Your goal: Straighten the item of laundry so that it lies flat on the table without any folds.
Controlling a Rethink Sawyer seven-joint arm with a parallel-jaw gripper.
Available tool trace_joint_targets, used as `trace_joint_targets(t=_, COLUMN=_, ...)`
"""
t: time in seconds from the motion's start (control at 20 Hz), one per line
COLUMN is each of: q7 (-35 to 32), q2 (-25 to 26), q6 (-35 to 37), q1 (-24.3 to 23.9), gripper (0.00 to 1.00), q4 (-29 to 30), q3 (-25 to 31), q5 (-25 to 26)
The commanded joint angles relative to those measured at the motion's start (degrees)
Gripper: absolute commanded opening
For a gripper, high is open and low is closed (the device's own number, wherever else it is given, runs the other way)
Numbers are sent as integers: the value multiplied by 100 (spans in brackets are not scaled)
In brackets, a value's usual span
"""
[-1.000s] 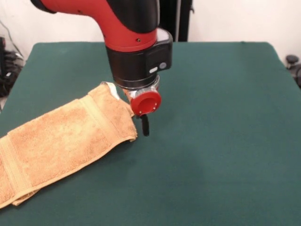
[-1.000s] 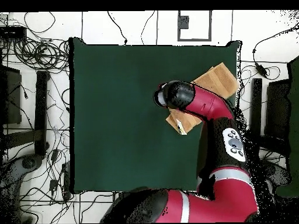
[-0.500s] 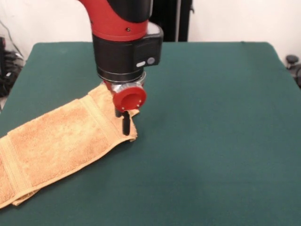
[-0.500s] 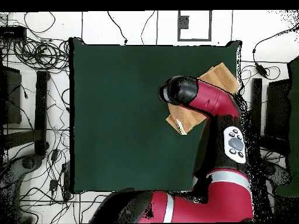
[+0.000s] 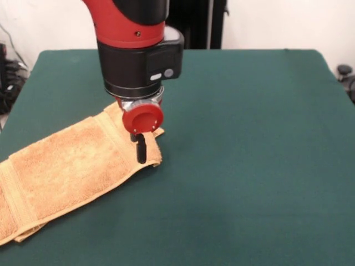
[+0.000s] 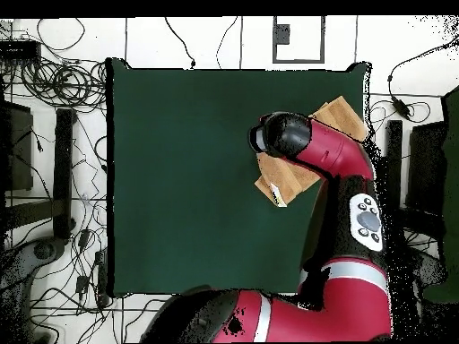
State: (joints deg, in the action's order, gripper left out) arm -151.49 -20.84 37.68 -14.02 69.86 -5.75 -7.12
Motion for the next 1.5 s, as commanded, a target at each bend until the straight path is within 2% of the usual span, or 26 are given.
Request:
trace_joint_targets(t=0.05, q7=-825, q2=405, q6=0, q1=-18, gripper=100, q4=355, q3=379, q5=-366)
trace_joint_targets(t=0.45, q7=-874, q2=490, q6=87, q1=80, gripper=100, q4=579, q3=237, q5=-425)
trace_joint_targets(t=0.9, q7=-789, q2=670, q6=-385, q1=98, gripper=100, q4=790, q3=193, q5=-274)
trace_joint_targets(t=0.95, q7=-737, q2=768, q6=-349, q1=64, gripper=100, q4=639, q3=191, q5=-258)
trace_joint_targets(t=1.5, q7=-480, q2=788, q6=-5, q1=25, gripper=100, q4=424, q3=175, q5=-211)
